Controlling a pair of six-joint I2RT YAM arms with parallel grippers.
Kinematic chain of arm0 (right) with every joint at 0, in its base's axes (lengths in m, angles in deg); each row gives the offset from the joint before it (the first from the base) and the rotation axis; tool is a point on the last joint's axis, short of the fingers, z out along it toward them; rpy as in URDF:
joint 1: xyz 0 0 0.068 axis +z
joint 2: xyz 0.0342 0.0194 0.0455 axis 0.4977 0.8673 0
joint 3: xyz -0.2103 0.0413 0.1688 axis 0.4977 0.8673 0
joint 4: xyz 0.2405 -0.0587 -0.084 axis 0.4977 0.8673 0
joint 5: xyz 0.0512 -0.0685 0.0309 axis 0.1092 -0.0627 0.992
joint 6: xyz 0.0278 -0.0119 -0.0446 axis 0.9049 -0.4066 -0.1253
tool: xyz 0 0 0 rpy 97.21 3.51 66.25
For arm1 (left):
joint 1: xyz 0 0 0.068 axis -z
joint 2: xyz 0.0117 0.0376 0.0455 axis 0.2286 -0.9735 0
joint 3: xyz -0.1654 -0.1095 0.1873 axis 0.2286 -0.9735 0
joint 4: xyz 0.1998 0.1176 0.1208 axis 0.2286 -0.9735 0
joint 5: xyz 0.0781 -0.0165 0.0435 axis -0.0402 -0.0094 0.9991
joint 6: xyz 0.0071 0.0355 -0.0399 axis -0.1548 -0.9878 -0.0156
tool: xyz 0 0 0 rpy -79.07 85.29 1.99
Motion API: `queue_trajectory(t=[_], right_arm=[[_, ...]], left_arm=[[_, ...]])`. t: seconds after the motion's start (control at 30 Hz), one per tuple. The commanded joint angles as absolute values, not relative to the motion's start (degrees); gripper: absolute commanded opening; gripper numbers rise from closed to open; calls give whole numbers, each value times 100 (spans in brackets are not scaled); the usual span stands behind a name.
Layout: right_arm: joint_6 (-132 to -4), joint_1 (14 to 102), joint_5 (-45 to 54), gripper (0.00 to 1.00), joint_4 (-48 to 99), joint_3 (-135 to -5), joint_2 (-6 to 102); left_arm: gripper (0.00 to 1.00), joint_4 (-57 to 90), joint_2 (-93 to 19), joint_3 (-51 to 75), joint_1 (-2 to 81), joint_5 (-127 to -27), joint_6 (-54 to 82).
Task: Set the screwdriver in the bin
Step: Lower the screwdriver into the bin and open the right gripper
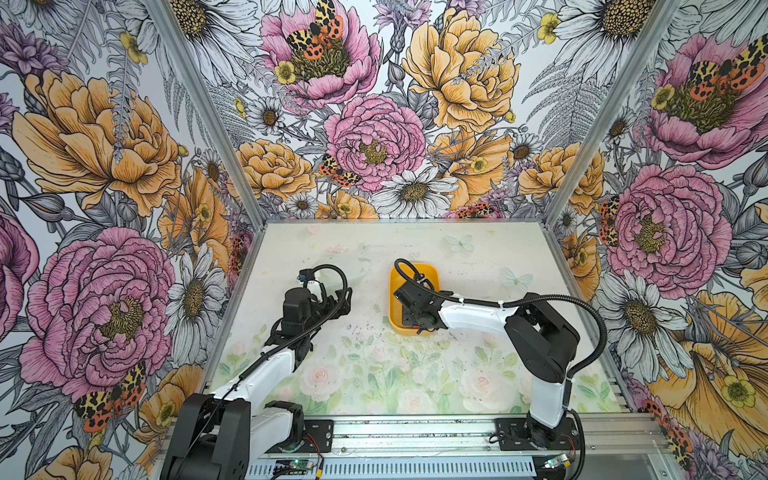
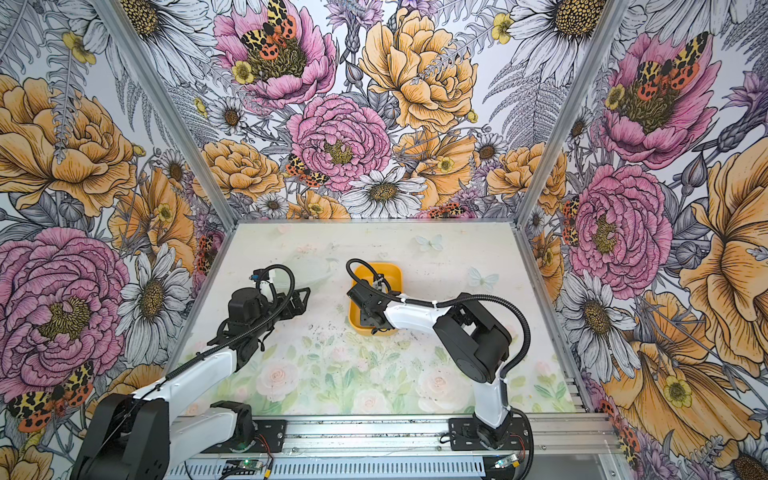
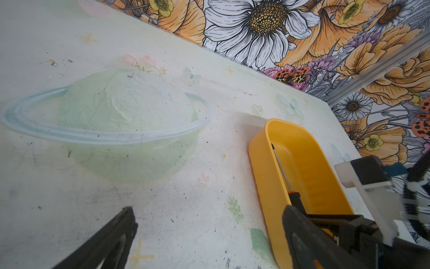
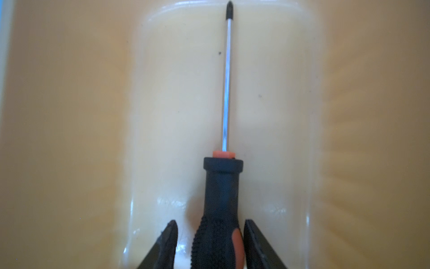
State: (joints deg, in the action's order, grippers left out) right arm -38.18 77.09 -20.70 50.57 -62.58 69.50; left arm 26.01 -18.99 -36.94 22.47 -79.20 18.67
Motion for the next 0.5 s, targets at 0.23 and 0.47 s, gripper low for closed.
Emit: queue_trajectory(t=[0.23,0.47], right_arm=[[-4305,7560,-2067,57,5190,-6589,6861],[-4839,7561,-1767,61,5312,-6727,6607]], left_arm=[[99,2673,-1933,-3673,2274,-7776,1813],[99,2586,-1850,-3673,2276,-7749,1794]])
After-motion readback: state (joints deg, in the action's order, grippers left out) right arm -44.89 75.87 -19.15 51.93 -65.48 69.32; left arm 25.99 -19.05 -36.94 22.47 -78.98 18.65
